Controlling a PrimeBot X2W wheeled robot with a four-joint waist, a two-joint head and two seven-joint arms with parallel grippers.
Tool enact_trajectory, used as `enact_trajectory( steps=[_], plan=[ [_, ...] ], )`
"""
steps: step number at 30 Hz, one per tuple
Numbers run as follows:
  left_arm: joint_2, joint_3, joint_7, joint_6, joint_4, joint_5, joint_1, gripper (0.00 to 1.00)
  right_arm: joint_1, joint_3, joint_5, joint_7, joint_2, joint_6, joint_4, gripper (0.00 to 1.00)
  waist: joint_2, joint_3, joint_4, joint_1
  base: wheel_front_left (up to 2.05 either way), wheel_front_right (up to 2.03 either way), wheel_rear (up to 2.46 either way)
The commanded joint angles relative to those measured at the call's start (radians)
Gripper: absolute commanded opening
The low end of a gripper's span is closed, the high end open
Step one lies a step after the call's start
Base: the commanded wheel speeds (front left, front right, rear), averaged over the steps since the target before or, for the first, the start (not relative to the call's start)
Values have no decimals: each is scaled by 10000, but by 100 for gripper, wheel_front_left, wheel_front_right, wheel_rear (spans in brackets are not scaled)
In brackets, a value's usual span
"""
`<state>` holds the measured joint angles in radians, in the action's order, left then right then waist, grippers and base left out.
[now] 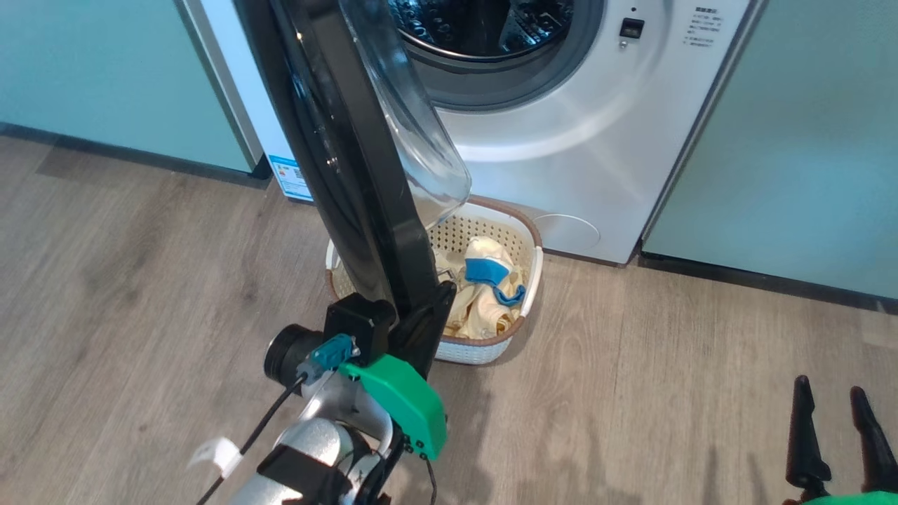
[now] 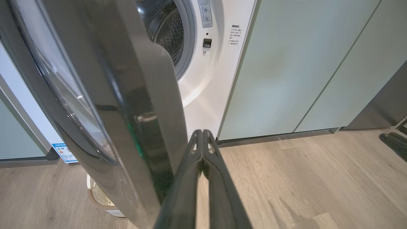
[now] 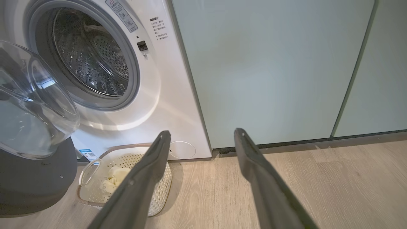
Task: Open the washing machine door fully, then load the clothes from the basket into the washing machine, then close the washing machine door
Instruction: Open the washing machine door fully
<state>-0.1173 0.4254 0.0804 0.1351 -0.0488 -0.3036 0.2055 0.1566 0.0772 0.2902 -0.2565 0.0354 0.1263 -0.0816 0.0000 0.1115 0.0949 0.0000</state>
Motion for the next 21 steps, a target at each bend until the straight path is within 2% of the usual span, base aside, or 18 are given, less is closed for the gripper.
enact_trajectory(
  steps=[1,12,21],
  plan=[
    [-233,-469,5,107,-342,-53,259,0,-228,-159,-60,-53,148,44,270,100,0,-25,46,0,0,0,0],
    [-385,-599,-84,254,-137,-105,187,0,-183,-178,-29,-53,148,44,242,100,0,-94,227,0,0,0,0],
    [-354,-462,-175,358,-320,-66,44,0,-189,-124,-45,-53,148,44,266,100,0,-57,797,0,0,0,0]
  ],
)
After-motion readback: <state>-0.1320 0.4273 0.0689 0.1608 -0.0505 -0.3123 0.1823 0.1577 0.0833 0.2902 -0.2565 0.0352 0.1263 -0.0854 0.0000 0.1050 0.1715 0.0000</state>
